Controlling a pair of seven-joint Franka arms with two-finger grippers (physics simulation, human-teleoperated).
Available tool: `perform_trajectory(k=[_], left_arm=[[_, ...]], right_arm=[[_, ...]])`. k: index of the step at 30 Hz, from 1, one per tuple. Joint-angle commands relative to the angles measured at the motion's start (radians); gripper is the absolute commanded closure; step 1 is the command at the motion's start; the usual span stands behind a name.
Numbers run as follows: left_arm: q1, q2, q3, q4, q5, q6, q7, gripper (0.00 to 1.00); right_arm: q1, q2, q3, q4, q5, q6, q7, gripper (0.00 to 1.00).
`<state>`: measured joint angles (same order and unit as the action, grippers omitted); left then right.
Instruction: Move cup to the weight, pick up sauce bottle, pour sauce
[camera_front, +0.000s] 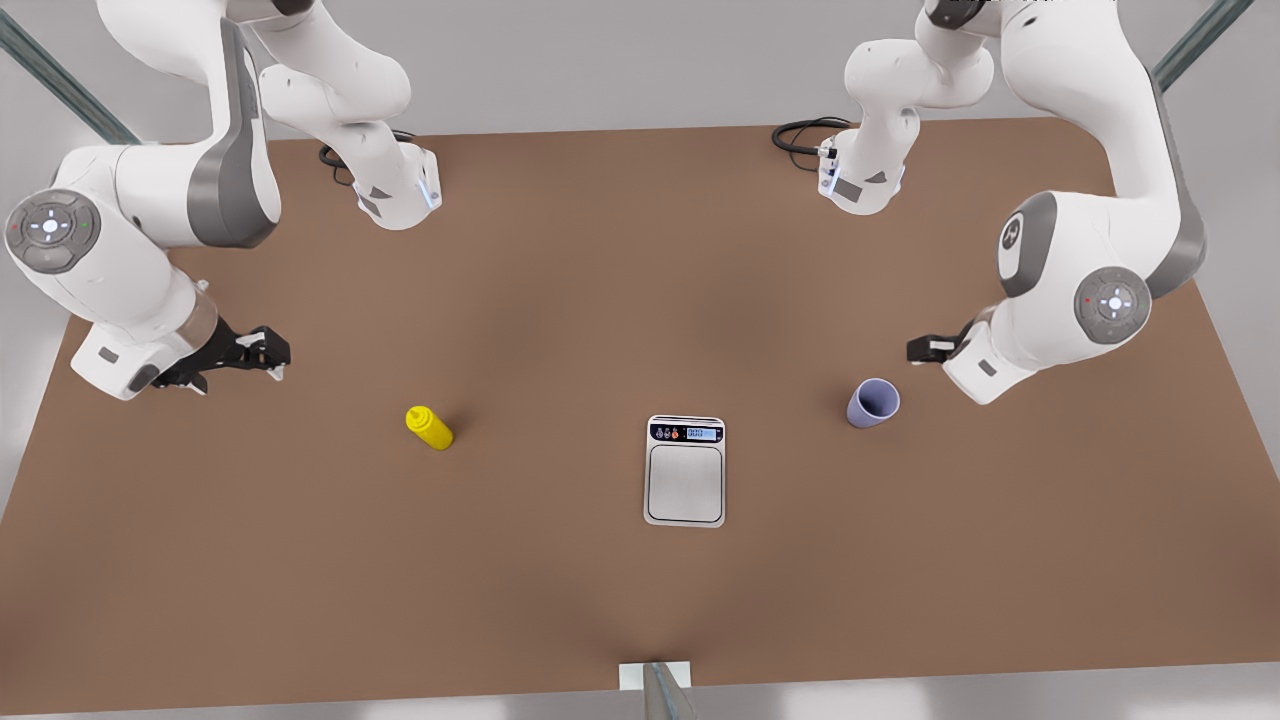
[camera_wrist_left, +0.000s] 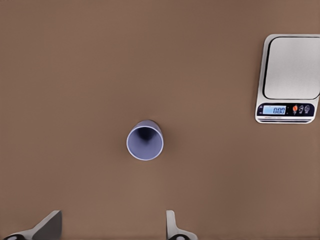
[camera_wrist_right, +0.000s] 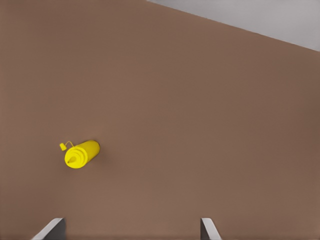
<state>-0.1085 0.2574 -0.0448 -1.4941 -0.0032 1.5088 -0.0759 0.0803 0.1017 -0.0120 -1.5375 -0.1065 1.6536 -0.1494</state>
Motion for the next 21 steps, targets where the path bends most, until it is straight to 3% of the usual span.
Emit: perform_trajectory(k=[1, 3, 4, 8, 14, 21], left_arm=[[0.003, 0.008, 0.0, 0.002, 0.0, 0.021, 0.025, 0.0], [0.003, 0.008, 0.0, 0.002, 0.002, 0.021, 0.025, 0.0], [0.003, 0.008, 0.0, 0.002, 0.002, 0.021, 0.025, 0.0], [0.001, 0.019, 0.0, 0.025, 0.005, 0.021, 0.025, 0.0], [0.001, 0.032, 0.002, 0.048, 0.009, 0.024, 0.027, 0.0], [0.001, 0.036, 0.002, 0.046, 0.011, 0.042, 0.027, 0.0]], right_arm=[[-0.001, 0.0, 0.0, -0.001, 0.005, 0.003, -0.048, 0.0], [0.006, 0.019, -0.002, -0.003, 0.004, 0.005, -0.2, 0.0], [-0.005, 0.088, -0.003, 0.007, 0.079, 0.017, -0.45, 0.0], [-0.108, 0.289, -0.005, -0.007, 0.441, 0.012, -0.964, 0.02], [-0.185, 0.337, -0.005, -0.038, 0.596, -0.046, -1.725, 0.01], [-0.29, 0.435, -0.005, -0.039, 0.654, -0.106, -2.024, 0.01]])
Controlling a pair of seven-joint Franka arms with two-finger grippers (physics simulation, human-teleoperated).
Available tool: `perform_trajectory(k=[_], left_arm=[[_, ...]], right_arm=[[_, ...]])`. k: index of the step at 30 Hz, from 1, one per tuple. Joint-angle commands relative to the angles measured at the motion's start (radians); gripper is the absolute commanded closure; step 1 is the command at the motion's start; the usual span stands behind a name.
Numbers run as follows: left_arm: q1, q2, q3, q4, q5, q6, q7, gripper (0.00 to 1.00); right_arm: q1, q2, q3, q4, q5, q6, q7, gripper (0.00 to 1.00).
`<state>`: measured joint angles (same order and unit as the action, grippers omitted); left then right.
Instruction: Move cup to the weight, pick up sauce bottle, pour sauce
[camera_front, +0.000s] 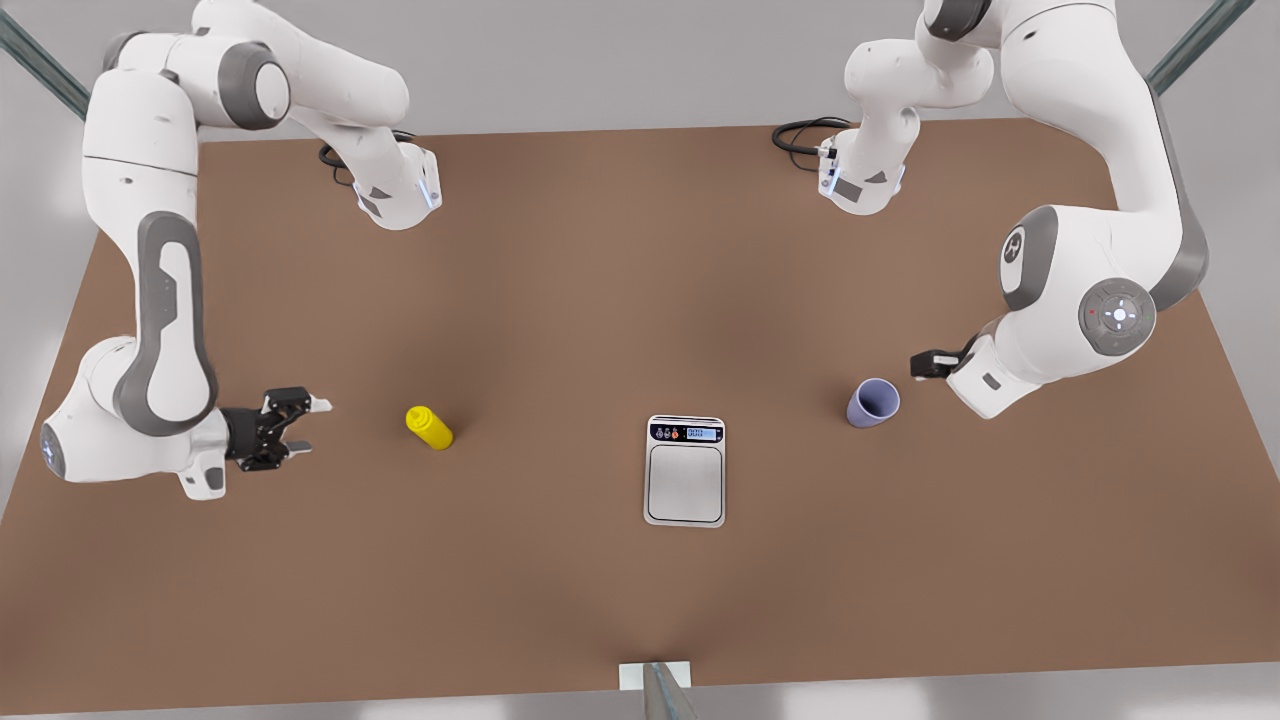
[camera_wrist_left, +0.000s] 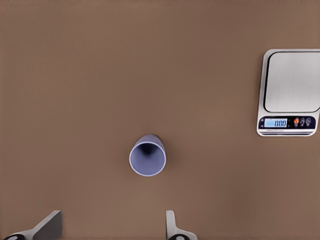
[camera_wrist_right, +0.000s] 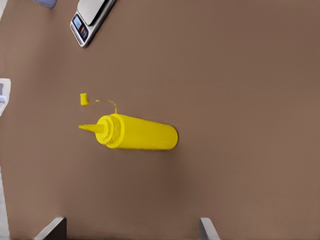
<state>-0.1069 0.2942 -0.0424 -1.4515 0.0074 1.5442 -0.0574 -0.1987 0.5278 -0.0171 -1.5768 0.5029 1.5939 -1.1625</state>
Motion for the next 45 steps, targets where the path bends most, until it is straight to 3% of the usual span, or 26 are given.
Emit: perform_trajectory(k=[1, 5, 7, 12, 18, 25, 26, 27, 28, 29, 32, 36, 38, 41, 45], left_arm=[[0.007, 0.019, 0.001, -0.035, 0.023, 0.004, 0.014, 0.0], [0.087, 0.166, -0.001, -0.142, 0.036, 0.339, 0.018, 0.0], [0.093, 0.134, 0.002, -0.329, -0.001, 0.554, 0.019, 0.0], [0.085, 0.083, 0.001, -0.365, -0.03, 0.537, 0.048, 0.0], [0.059, 0.068, 0.001, -0.518, -0.026, 0.582, 0.068, 0.0], [0.055, 0.111, 0.001, -0.576, -0.023, 0.668, 0.071, 0.0], [0.055, 0.121, 0.001, -0.576, -0.023, 0.671, 0.071, 0.05], [0.053, 0.128, 0.001, -0.576, -0.023, 0.682, 0.07, 0.23], [0.053, 0.126, 0.001, -0.576, -0.023, 0.682, 0.071, 0.51], [0.053, 0.125, 0.001, -0.576, -0.023, 0.679, 0.07, 0.6], [0.045, 0.12, 0.001, -0.575, -0.03, 0.672, 0.062, 0.77], [0.026, 0.086, -0.002, -0.567, -0.032, 0.663, 0.041, 0.79], [0.018, 0.079, -0.017, -0.483, -0.03, 0.588, 0.024, 0.79], [-0.158, 0.312, -0.024, 0.031, -0.026, 0.292, -0.341, 0.79], [-0.22, 0.482, -0.093, 0.276, -0.023, 0.313, -0.582, 0.79]], right_arm=[[-0.016, 0.04, 0.0, 0.0, 0.089, -0.054, -1.06, 0.01], [-0.011, 0.126, 0.008, 0.014, 0.204, -0.052, -1.333, 0.0], [-0.008, 0.144, 0.009, 0.011, 0.235, -0.051, -1.401, 0.0], [-0.001, 0.198, 0.009, 0.006, 0.356, -0.06, -1.507, 0.0], [-0.008, 0.233, 0.009, -0.045, 0.448, -0.06, -1.507, 0.0], [-0.036, 0.302, 0.009, -0.052, 0.525, -0.101, -1.511, 0.0], [-0.038, 0.313, 0.009, -0.051, 0.526, -0.12, -1.522, 0.0], [-0.045, 0.323, 0.009, -0.052, 0.529, -0.132, -1.527, 0.0], [-0.053, 0.331, 0.009, -0.052, 0.529, -0.14, -1.54, 0.0], [-0.053, 0.337, 0.009, -0.052, 0.529, -0.144, -1.545, 0.0], [-0.053, 0.343, 0.009, -0.052, 0.585, -0.137, -1.553, 0.0], [-0.053, 0.353, 0.008, -0.06, 0.652, -0.12, -1.553, 0.0], [-0.053, 0.354, 0.008, -0.071, 0.671, -0.114, -1.56, 0.0], [-0.047, 0.354, 0.009, -0.1, 0.68, -0.118, -1.599, 0.0], [-0.042, 0.353, 0.025, -0.126, 0.68, -0.123, -1.622, 0.0]])
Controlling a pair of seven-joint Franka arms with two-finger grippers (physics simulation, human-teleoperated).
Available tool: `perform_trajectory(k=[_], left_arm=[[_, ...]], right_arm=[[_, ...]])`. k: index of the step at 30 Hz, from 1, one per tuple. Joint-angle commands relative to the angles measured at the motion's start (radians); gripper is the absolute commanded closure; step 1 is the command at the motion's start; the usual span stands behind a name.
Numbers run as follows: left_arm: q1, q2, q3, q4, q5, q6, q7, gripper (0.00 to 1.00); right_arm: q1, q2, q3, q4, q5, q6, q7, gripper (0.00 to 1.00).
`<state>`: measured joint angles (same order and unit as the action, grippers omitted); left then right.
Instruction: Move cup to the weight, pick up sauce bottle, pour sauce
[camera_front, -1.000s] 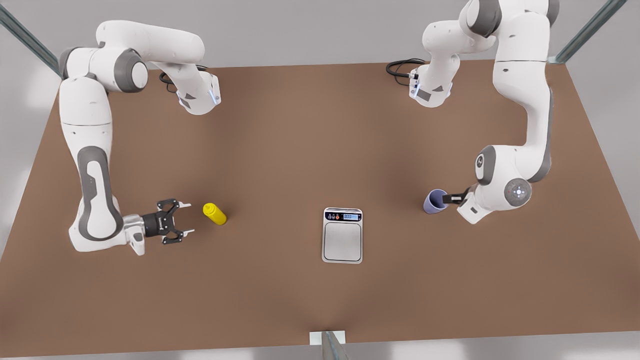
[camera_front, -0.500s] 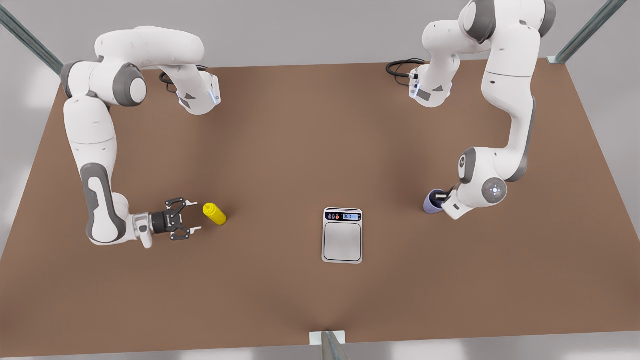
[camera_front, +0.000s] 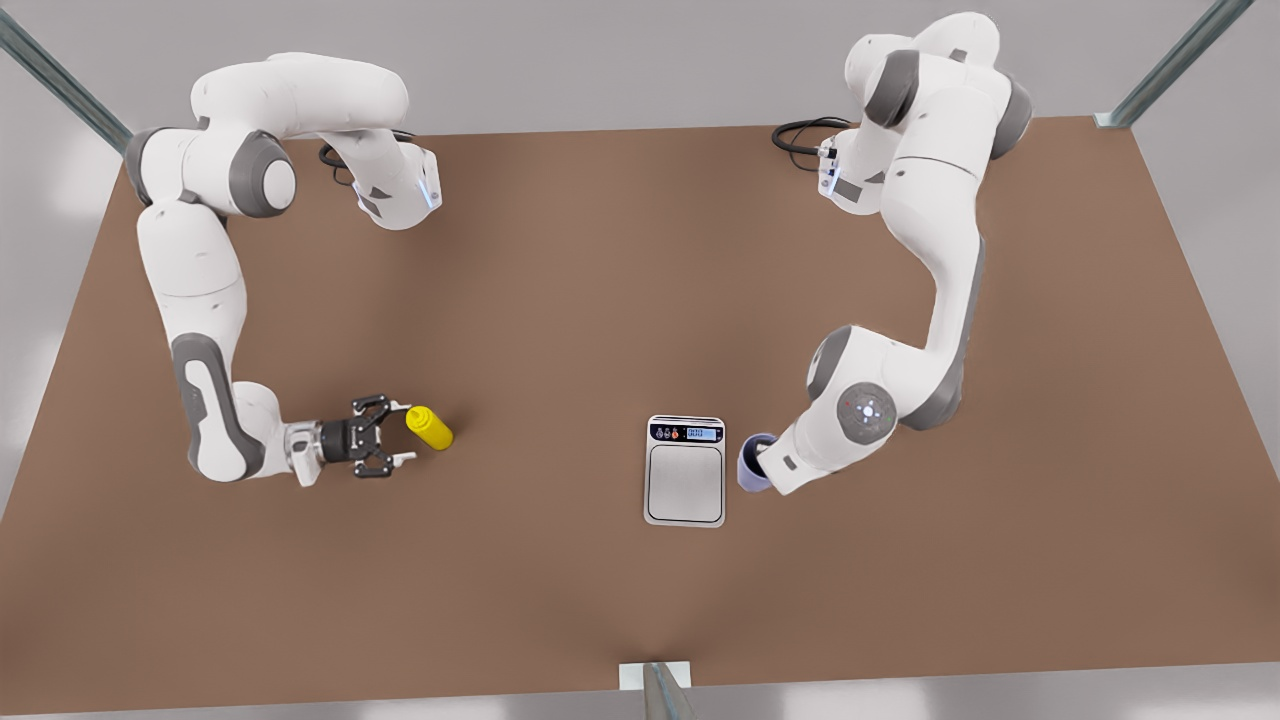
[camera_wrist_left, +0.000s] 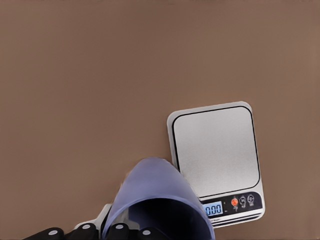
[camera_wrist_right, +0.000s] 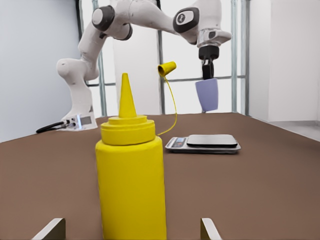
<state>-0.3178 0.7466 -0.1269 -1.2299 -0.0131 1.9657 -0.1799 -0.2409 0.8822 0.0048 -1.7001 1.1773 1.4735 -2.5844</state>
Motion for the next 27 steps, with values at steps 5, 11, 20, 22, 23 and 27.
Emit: perform_trajectory(k=[5, 11, 20, 22, 23, 27], left_arm=[[-0.017, 0.073, -0.042, 0.075, -0.008, 0.001, -0.503, 0.79], [-0.053, 0.142, -0.071, 0.121, -0.005, 0.001, -0.52, 0.79], [-0.058, 0.168, -0.069, 0.128, -0.002, 0.018, -0.527, 0.39], [-0.058, 0.162, -0.069, 0.128, -0.002, 0.016, -0.529, 0.29], [-0.053, 0.152, -0.069, 0.128, -0.004, 0.007, -0.529, 0.21], [-0.043, 0.108, -0.071, 0.13, -0.007, -0.063, -0.543, 0.15]], right_arm=[[0.014, 0.0, 0.004, -0.007, 0.01, 0.002, -0.2, 0.0], [0.046, 0.006, 0.006, -0.01, 0.035, 0.007, -0.211, 0.0], [0.075, 0.014, 0.004, -0.01, 0.061, 0.008, -0.211, 0.01], [0.075, 0.014, 0.004, -0.01, 0.061, 0.008, -0.211, 0.06], [0.077, 0.014, 0.004, -0.01, 0.061, 0.008, -0.211, 0.15], [0.077, 0.014, 0.004, -0.007, 0.061, 0.008, -0.212, 0.51]])
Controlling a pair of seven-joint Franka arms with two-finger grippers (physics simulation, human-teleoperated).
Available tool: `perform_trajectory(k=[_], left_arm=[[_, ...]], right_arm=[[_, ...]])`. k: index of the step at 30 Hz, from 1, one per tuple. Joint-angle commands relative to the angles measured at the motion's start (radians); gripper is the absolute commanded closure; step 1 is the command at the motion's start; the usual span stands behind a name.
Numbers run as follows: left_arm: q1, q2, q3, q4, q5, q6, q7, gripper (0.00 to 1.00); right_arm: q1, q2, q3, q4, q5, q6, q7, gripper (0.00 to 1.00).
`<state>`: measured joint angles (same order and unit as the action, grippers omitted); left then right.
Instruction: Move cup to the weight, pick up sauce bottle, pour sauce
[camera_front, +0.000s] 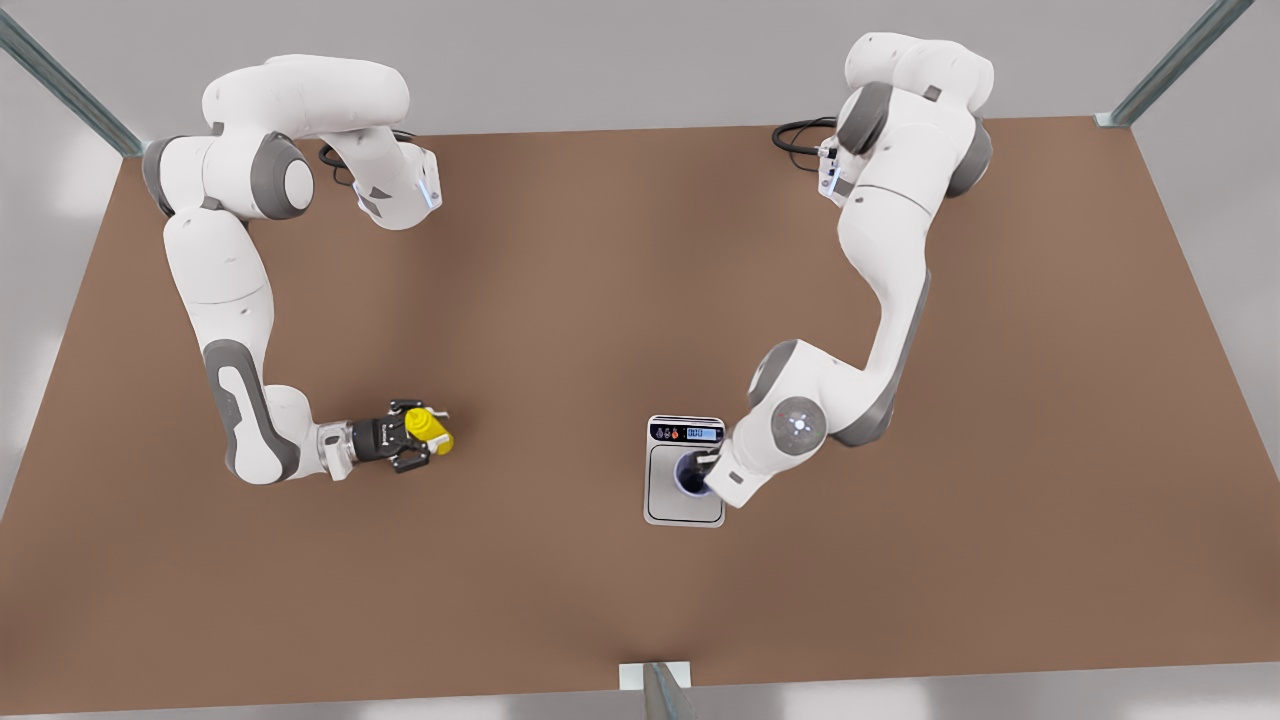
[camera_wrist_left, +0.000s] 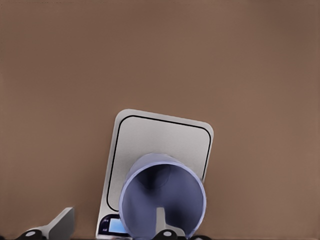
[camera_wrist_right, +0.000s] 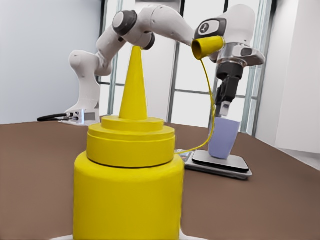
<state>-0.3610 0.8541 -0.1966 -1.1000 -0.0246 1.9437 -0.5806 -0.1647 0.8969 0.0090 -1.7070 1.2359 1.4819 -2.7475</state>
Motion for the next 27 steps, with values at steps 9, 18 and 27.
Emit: perform_trajectory(k=[9, 18, 27], left_arm=[[0.257, -0.635, 0.026, -0.308, 0.226, -0.448, 0.495, 0.0], [0.275, -0.54, 0.029, -0.256, 0.144, -0.411, 0.49, 0.0], [0.274, -0.517, 0.028, -0.235, 0.146, -0.365, 0.49, 0.0]], right_arm=[[0.001, -0.007, 0.002, 0.021, 0.002, -0.011, -0.035, 0.51], [0.215, -0.087, -0.015, 0.161, -0.087, 0.187, 0.433, 0.51], [0.448, -0.173, -0.026, 0.282, -0.447, 0.452, 1.135, 0.51]])
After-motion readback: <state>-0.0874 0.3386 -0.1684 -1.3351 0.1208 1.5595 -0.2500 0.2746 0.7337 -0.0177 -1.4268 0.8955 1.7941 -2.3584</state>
